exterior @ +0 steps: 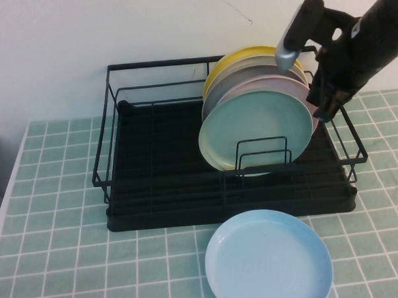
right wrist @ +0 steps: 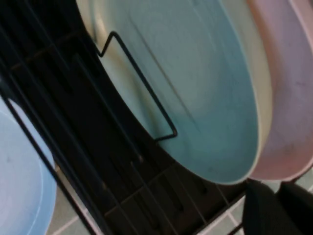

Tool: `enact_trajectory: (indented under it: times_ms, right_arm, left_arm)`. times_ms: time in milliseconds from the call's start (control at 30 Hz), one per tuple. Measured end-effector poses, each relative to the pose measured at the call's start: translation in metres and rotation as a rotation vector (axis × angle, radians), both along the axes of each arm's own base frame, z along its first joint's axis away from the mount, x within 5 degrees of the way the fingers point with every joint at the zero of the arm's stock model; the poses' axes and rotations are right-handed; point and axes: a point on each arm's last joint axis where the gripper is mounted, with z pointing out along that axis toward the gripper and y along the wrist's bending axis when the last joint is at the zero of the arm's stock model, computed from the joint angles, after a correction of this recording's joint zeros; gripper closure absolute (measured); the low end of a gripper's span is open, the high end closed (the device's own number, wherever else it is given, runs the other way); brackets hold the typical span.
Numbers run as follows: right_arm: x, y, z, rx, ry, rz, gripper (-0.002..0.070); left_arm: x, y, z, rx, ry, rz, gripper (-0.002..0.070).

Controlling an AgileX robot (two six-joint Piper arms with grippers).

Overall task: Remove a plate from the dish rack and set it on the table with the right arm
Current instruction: Grasp the plate from the shelf

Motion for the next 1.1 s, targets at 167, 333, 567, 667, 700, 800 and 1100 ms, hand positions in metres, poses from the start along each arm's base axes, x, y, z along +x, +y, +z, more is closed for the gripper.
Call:
enact_trajectory:
  times_ms: [167,333,567,667,700,800,1100]
  right_arm:
    - [0.015,0.015,-0.016,-0.008,0.011,0.025,0.0463]
    - [0.019,0.028,-0.026,-0.030,-0.017,0.096,0.0360]
    - [0.020,0.038,-0.026,-0.048,-0.071,0.153,0.0341]
    - [0.020,0.039,-0.026,-0.066,-0.081,0.164,0.0337]
    - [0.020,0.040,-0.027,-0.074,-0.083,0.172,0.0333]
    - [0.020,0.041,-0.029,-0.090,-0.091,0.196,0.0326]
    - [0.023,0.044,-0.031,-0.091,-0.121,0.214,0.0550]
  left_arm:
    - [0.000,0.000,0.000,0.000,0.000,0.000,0.0678]
    - [0.000,0.000,0.000,0.000,0.000,0.000,0.0678]
    - [0.000,0.000,0.000,0.000,0.000,0.000,0.0678]
    - [0.000,0.000,0.000,0.000,0.000,0.000,0.0678]
    - [0.000,0.000,0.000,0.000,0.000,0.000,0.0678]
    - [0.000,0.000,0.000,0.000,0.000,0.000,0.0678]
    - [0.000,0.000,0.000,0.000,0.000,0.000,0.0678]
